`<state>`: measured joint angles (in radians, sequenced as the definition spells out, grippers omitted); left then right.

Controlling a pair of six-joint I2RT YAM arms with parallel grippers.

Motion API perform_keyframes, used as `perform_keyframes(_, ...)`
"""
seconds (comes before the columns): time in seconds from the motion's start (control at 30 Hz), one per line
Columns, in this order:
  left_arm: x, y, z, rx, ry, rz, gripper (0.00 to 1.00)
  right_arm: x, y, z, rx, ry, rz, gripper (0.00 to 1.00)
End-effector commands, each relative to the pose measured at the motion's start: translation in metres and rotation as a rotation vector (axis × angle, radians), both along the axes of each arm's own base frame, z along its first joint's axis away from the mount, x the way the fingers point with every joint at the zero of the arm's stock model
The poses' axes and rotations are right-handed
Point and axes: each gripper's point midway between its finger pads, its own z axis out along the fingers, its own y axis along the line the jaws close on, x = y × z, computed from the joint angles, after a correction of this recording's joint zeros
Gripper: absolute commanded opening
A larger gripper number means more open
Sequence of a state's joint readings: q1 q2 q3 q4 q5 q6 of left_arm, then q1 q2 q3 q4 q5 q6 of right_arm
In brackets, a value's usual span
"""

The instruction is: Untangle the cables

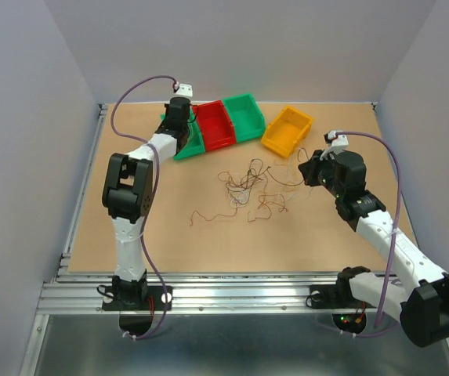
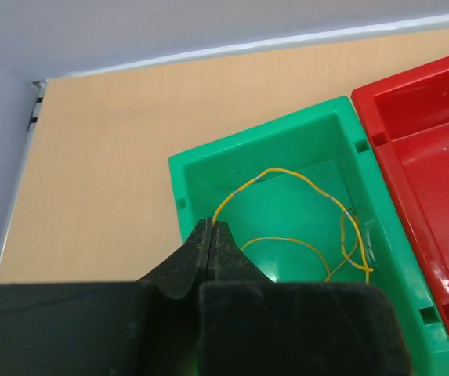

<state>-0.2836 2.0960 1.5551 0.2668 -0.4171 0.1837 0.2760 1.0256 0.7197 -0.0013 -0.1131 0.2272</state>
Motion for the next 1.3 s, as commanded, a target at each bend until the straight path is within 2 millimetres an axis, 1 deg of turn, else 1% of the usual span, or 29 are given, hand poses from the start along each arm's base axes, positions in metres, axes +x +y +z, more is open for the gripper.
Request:
perform_keyframes(0.0,0.001,0.007,0.047,0.032,-0.093,0.126,0.00,-0.001,0.000,0.004,-0.009,-0.028,0.010,0.02)
perform_keyframes(0.07,0.001,0.005,0.041,0.036,-0.076,0.138,0.00,-0.001,0.000,0.004,-0.009,-0.028,0.010,0.02)
perform_keyframes(0.13,0.001,0.001,0.041,0.032,-0.069,0.159,0.00,-0.001,0.000,0.004,-0.009,-0.028,0.010,0.02)
perform_keyframes(0.17,0.001,0.001,0.035,0.040,-0.059,0.177,0.00,-0.001,0.000,0.005,-0.007,-0.028,0.010,0.02)
perform_keyframes(0.2,0.001,-0.003,0.036,0.045,-0.054,0.176,0.00,-0.001,0.000,0.004,-0.008,-0.029,0.008,0.02)
perform_keyframes(0.23,0.001,-0.004,0.028,0.049,-0.039,0.184,0.00,-0.001,-0.001,0.005,-0.008,-0.030,0.007,0.02)
perform_keyframes(0.33,0.004,-0.012,0.021,0.042,-0.011,0.162,0.00,-0.002,0.000,0.006,-0.006,-0.033,0.010,0.02)
perform_keyframes(0.47,0.007,-0.024,0.004,0.001,0.022,0.107,0.00,-0.001,0.000,0.004,-0.008,-0.026,0.010,0.02)
perform_keyframes(0.6,0.010,-0.027,-0.007,0.000,0.052,0.104,0.00,0.000,0.000,0.003,-0.008,-0.024,0.010,0.02)
perform_keyframes(0.63,0.011,-0.028,-0.010,-0.001,0.062,0.102,0.01,0.000,0.001,0.003,-0.010,-0.023,0.012,0.02)
perform_keyframes(0.7,0.012,-0.033,-0.013,-0.009,0.076,0.067,0.08,-0.001,0.000,0.002,-0.010,-0.023,0.010,0.02)
perform_keyframes(0.77,0.011,-0.036,-0.010,-0.021,0.077,0.049,0.22,-0.001,0.000,0.003,-0.011,-0.025,0.012,0.02)
perform_keyframes(0.8,0.010,-0.035,-0.009,-0.022,0.076,0.050,0.34,-0.001,0.000,0.003,-0.011,-0.027,0.011,0.02)
perform_keyframes(0.83,0.008,-0.035,-0.009,-0.021,0.075,0.048,0.41,-0.002,0.000,0.003,-0.010,-0.027,0.012,0.02)
perform_keyframes(0.87,0.008,-0.034,-0.001,-0.023,0.061,0.049,0.45,-0.002,0.000,0.003,-0.010,-0.025,0.015,0.02)
perform_keyframes(1.0,0.002,-0.034,0.018,-0.035,0.025,0.039,0.47,-0.001,0.003,0.001,-0.010,-0.017,0.026,0.02)
perform_keyframes(1.03,-0.001,-0.034,0.029,-0.047,0.011,0.030,0.47,-0.001,0.004,0.001,-0.007,-0.017,0.035,0.02)
perform_keyframes(1.1,-0.004,-0.035,0.040,-0.058,-0.005,0.018,0.51,-0.001,0.006,0.001,-0.005,-0.016,0.043,0.02)
perform_keyframes(1.13,-0.008,-0.034,0.051,-0.066,-0.021,0.013,0.55,-0.002,0.008,0.002,-0.002,-0.015,0.054,0.02)
perform_keyframes(1.17,-0.010,-0.034,0.058,-0.072,-0.033,0.010,0.68,-0.002,0.008,0.002,0.000,-0.015,0.058,0.02)
perform_keyframes(1.27,-0.017,-0.031,0.075,-0.079,-0.070,0.010,0.77,-0.002,0.010,0.002,0.003,-0.014,0.065,0.02)
